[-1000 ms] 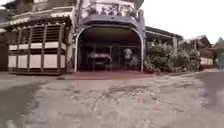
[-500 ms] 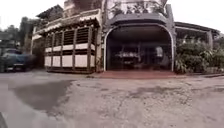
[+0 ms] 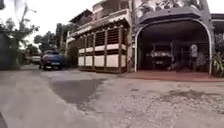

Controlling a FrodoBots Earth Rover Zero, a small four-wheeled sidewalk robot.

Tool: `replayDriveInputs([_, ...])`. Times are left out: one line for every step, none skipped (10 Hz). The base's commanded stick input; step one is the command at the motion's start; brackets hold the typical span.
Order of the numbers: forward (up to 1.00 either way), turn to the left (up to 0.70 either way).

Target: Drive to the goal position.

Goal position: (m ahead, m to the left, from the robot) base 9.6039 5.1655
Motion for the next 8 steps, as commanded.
replayDriveInputs([0.0,0.5])
replayDriveInputs([0.0,0.5])
replayDriveInputs([0.0,0.5])
replayDriveInputs([0.0,0.5])
replayDriveInputs([0.0,0.5])
replayDriveInputs([0.0,0.42])
replayDriveInputs([0.0,0.0])
replayDriveInputs([0.0,0.0])
